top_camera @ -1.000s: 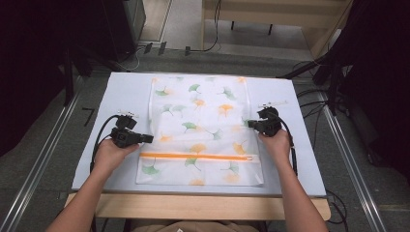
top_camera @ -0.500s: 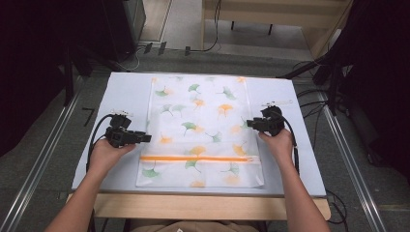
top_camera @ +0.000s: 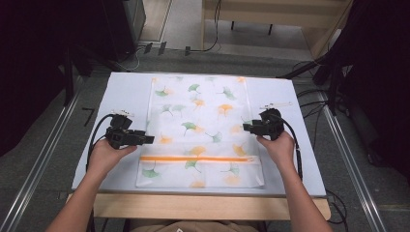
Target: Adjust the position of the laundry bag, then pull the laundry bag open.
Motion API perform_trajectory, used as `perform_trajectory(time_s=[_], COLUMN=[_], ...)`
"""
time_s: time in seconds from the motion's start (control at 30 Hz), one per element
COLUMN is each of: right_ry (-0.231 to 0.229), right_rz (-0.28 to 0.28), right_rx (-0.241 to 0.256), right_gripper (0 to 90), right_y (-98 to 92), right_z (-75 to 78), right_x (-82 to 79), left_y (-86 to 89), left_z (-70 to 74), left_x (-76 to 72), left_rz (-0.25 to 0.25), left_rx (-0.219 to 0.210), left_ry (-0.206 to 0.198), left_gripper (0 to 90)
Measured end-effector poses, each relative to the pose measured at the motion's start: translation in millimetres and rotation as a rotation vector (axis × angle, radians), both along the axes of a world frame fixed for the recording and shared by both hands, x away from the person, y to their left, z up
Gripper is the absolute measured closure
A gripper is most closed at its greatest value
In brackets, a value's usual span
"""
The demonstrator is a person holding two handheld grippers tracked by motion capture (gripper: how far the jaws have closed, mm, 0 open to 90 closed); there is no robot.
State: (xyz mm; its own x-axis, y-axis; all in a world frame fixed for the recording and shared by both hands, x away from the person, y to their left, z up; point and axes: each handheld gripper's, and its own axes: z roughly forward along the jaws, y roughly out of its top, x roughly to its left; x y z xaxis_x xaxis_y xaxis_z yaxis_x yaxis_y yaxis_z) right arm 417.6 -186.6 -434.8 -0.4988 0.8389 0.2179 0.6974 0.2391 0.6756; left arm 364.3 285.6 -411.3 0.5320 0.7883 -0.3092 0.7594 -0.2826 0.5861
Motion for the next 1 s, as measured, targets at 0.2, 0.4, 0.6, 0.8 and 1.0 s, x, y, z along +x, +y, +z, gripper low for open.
perform_trajectory(time_s=[0.2,0.4,0.6,0.8,1.0], right_ry=[0.003,-0.006,-0.013,-0.020,-0.011], right_rz=[0.009,0.009,0.018,0.022,0.027], right_rx=[-0.003,0.003,0.002,0.007,0.008], right_gripper=[51.8,52.1,52.1,52.5,53.3], right_y=[-5.5,-11.5,-14.1,-17.1,-19.1], right_z=[1.2,3.5,6.0,8.8,7.8], right_x=[-18.1,-29.8,-41.8,-56.2,-67.7], left_y=[-3.1,-7.9,-13.4,-21.6,-31.4], left_z=[0.7,1.5,1.4,4.1,4.9], left_x=[-0.9,-2.0,-4.0,-6.7,-9.2], left_rz=[-0.009,-0.028,-0.048,-0.076,-0.108], left_rx=[-0.003,-0.006,0.010,-0.006,-0.003], left_ry=[0.000,-0.002,-0.017,-0.018,-0.018], left_gripper=[43.1,41.9,39.7,39.0,38.8])
